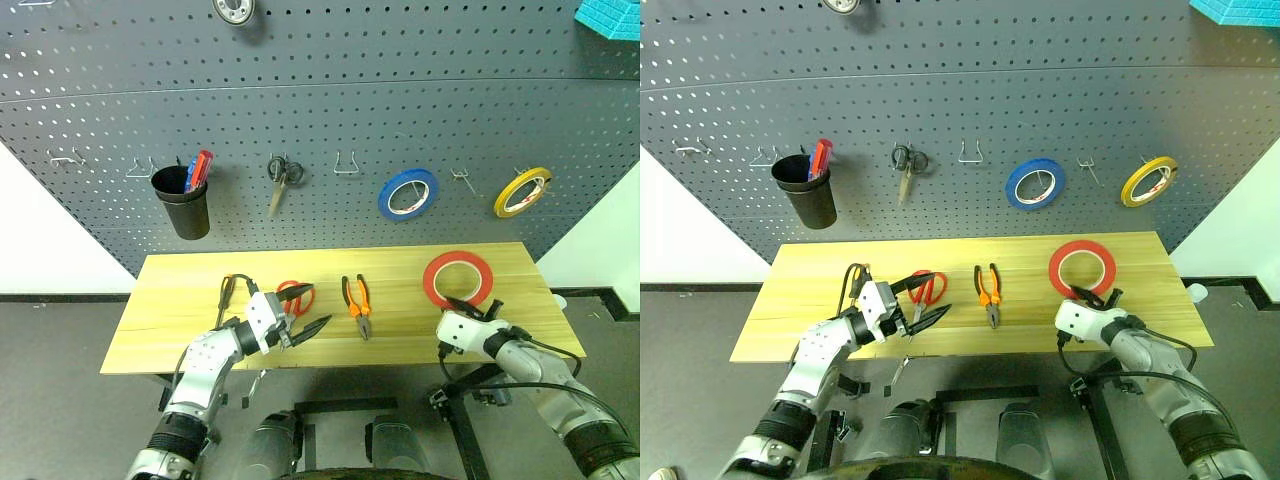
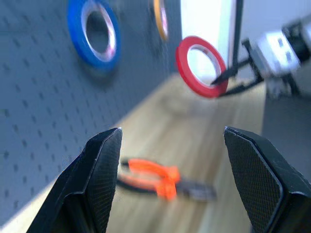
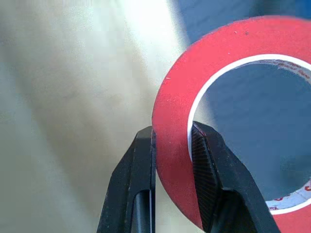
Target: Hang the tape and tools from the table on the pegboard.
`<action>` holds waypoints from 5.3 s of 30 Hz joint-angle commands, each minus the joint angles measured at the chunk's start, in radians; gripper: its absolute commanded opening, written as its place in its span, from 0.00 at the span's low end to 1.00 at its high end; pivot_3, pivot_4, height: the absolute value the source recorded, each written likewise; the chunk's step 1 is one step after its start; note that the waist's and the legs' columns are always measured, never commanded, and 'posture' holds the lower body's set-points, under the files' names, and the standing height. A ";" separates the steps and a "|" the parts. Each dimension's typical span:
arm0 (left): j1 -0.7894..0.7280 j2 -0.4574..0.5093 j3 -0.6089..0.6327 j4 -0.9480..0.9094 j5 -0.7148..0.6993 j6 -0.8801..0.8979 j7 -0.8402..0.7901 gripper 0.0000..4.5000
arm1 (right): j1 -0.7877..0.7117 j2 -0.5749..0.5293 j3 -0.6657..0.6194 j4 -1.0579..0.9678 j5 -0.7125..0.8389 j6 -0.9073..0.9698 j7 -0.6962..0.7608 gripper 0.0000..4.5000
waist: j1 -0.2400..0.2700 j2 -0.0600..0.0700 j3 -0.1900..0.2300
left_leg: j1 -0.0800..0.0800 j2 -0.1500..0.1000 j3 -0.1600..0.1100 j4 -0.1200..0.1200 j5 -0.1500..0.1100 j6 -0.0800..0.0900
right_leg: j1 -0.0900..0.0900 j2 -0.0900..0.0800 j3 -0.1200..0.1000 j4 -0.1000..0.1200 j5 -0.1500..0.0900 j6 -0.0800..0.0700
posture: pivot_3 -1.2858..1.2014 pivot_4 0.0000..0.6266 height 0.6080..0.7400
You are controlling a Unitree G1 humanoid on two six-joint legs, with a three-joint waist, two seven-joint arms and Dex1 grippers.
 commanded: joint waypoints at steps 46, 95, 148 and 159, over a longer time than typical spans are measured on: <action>-0.119 0.290 0.050 0.127 0.035 0.337 -0.049 0.77 | -0.248 0.397 0.074 -0.111 0.431 0.686 0.507 1.00 | -0.025 0.000 0.002 | 0.006 0.001 -0.009 -0.002 0.001 -0.002 | 0.000 0.005 0.001 0.004 0.002 -0.001 | 0.48 0.16 0.88; -0.083 0.180 0.321 0.135 -0.090 0.088 0.010 0.77 | -0.451 0.587 0.226 -0.004 0.373 0.449 0.320 0.50 | -0.059 0.003 0.016 | 0.002 -0.001 -0.009 -0.019 0.006 -0.003 | -0.015 0.004 0.003 0.005 0.003 0.002 | 0.48 0.17 0.88; -0.063 -0.024 0.330 0.090 -0.139 -0.245 0.179 0.77 | -1.138 0.778 -0.253 0.828 0.601 -0.355 0.193 0.50 | -0.055 -0.002 0.020 | 0.003 0.000 -0.010 -0.019 0.010 -0.008 | -0.015 0.011 0.006 0.014 0.005 -0.002 | 0.51 0.17 0.88; -0.063 -0.016 0.319 0.088 -0.133 -0.236 0.167 0.77 | -1.144 0.751 -0.236 0.854 0.545 -0.375 0.088 0.50 | -0.041 -0.002 0.020 | 0.003 0.000 -0.010 -0.019 0.010 -0.008 | -0.016 0.011 0.007 0.014 0.005 -0.002 | 0.51 0.17 0.88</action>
